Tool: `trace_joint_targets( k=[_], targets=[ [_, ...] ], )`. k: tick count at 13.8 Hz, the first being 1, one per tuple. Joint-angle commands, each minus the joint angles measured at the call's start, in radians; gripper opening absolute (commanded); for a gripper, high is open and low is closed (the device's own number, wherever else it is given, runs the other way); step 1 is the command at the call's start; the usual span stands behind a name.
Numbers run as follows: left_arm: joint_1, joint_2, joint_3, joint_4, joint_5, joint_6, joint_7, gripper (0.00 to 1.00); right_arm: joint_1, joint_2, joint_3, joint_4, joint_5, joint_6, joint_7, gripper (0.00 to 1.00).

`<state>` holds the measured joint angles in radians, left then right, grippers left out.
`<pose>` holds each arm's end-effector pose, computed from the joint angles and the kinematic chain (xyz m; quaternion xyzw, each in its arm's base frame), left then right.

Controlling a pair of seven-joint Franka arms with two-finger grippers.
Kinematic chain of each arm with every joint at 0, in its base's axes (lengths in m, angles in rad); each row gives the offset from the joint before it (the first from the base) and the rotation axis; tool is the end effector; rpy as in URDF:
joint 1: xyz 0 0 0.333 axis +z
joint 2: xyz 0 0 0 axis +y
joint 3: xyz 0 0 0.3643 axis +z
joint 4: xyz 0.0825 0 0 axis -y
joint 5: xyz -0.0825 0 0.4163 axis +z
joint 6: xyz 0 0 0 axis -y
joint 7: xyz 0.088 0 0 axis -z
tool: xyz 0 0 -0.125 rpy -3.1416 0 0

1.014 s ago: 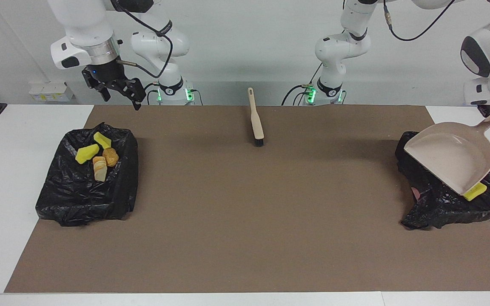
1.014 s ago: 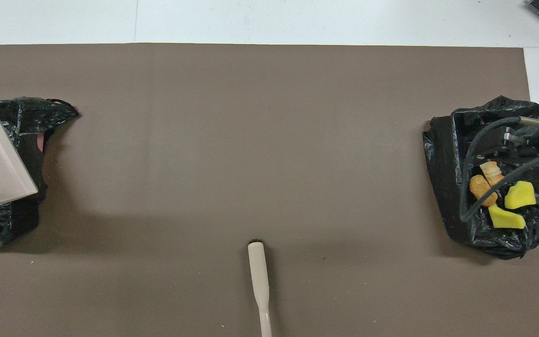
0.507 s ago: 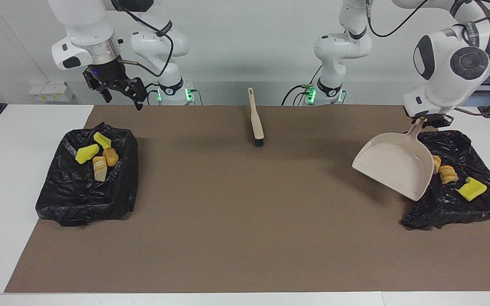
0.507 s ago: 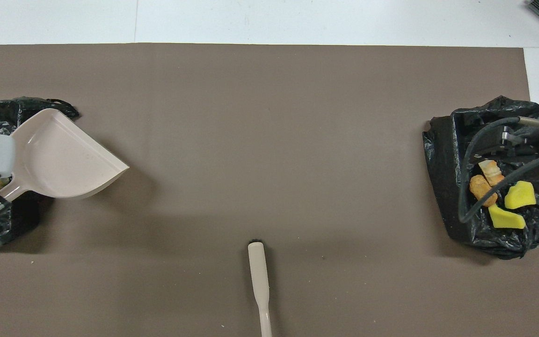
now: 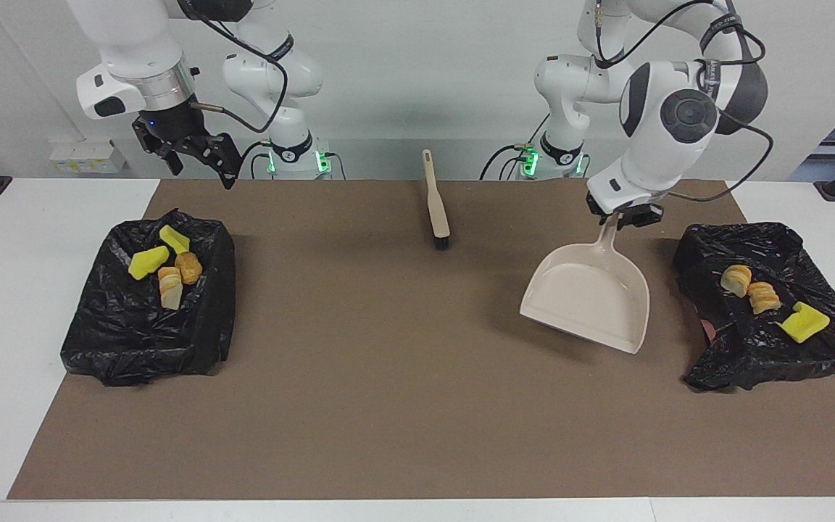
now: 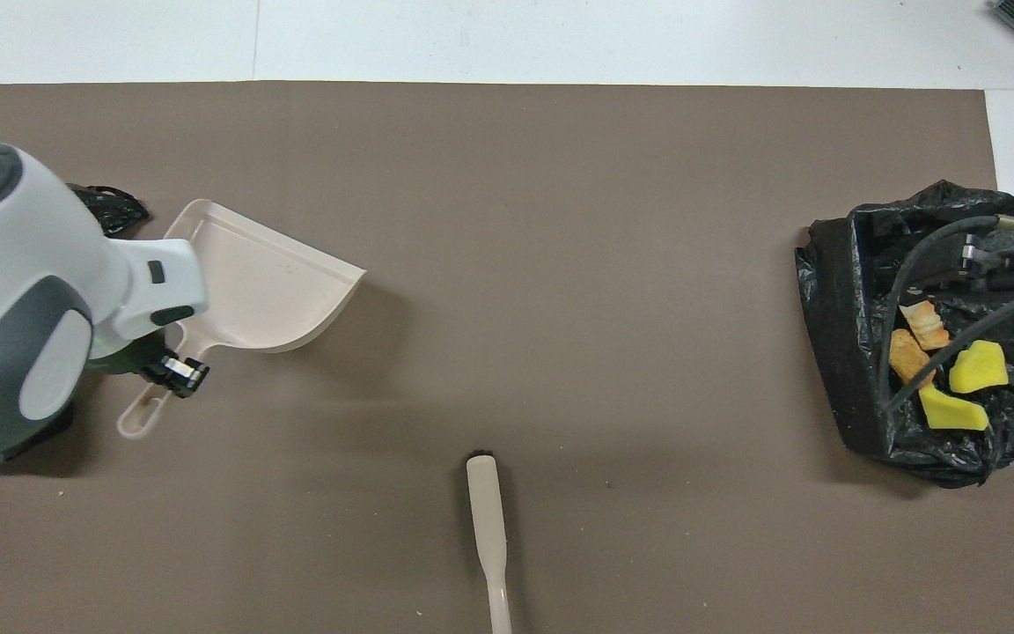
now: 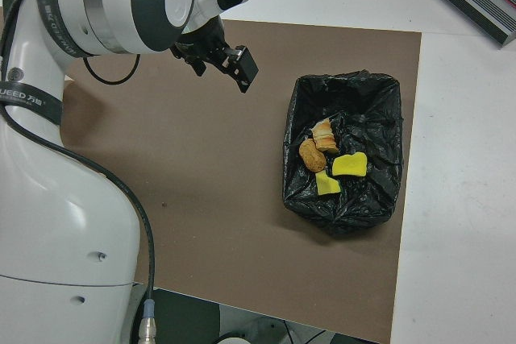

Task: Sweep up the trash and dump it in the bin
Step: 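Set the dustpan down mid-table and open the left gripper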

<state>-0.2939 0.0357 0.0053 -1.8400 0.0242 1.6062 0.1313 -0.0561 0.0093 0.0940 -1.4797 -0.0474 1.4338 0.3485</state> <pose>0.5462 -0.1591 0.5040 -0.9687 0.2085 0.1330 0.0225 0.5748 0.0150 0.6833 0.9869 -0.1571 -0.0226 0.0280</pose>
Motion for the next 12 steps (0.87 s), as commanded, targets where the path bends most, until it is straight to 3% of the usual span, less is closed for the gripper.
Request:
trace_joint_targets(
  k=[1, 7, 12],
  targets=[
    [-0.105, 0.042, 0.021, -0.012, -0.078, 0.101, -0.169, 0.0, -0.024, -0.02, 0.006, -0.025, 0.024, 0.016, -0.031, 1.0],
    [-0.353, 0.176, 0.021, 0.01, -0.147, 0.331, -0.485, 0.0, -0.022, -0.02, 0.007, -0.025, 0.024, 0.016, -0.031, 1.0],
    [-0.439, 0.254, 0.021, 0.01, -0.161, 0.445, -0.627, 0.0, -0.022, -0.02, 0.007, -0.025, 0.024, 0.016, -0.031, 1.0]
  ],
)
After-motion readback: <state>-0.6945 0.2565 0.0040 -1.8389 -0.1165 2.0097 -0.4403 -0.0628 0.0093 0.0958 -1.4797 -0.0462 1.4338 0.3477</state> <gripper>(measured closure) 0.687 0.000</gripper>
